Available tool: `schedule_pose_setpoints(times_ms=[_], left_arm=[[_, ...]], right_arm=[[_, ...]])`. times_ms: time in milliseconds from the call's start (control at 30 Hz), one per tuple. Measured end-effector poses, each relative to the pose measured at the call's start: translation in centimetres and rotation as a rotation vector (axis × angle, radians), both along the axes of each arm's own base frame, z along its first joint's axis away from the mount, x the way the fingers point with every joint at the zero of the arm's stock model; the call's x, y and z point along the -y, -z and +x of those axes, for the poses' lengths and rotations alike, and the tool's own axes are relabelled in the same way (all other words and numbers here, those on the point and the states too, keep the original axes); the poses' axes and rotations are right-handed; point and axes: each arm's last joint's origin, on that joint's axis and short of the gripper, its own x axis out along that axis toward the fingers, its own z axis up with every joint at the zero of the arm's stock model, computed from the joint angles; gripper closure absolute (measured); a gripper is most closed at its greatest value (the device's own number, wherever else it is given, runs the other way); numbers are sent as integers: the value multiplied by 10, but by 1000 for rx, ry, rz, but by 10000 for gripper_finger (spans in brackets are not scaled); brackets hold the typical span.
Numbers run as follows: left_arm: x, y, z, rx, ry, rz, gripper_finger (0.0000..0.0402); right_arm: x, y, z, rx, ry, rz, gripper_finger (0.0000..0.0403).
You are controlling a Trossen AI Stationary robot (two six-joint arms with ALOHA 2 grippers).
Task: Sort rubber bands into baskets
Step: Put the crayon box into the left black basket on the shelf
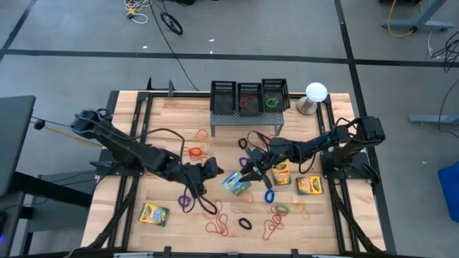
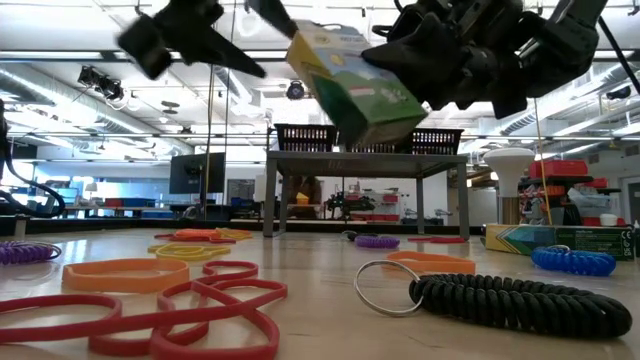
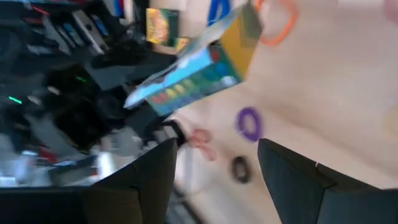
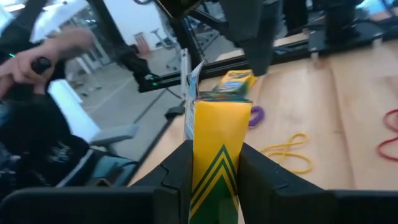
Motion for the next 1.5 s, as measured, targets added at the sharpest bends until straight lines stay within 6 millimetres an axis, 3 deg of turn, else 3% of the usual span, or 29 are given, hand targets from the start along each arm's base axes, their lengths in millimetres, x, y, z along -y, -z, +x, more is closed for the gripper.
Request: schedule_pose_setpoints(times_ms=[467,933,1500], left_arm=[[9,-6,18,125,204,208,164],[20,10,34,135,360,389,164],[37,5,26,193,343,373,164]], right_arm=[[-3,-8,-1,-6,-111,143,302],[-6,-17,5,-36,-194,205,302],[4,-19,8,-56,-170,227,302]])
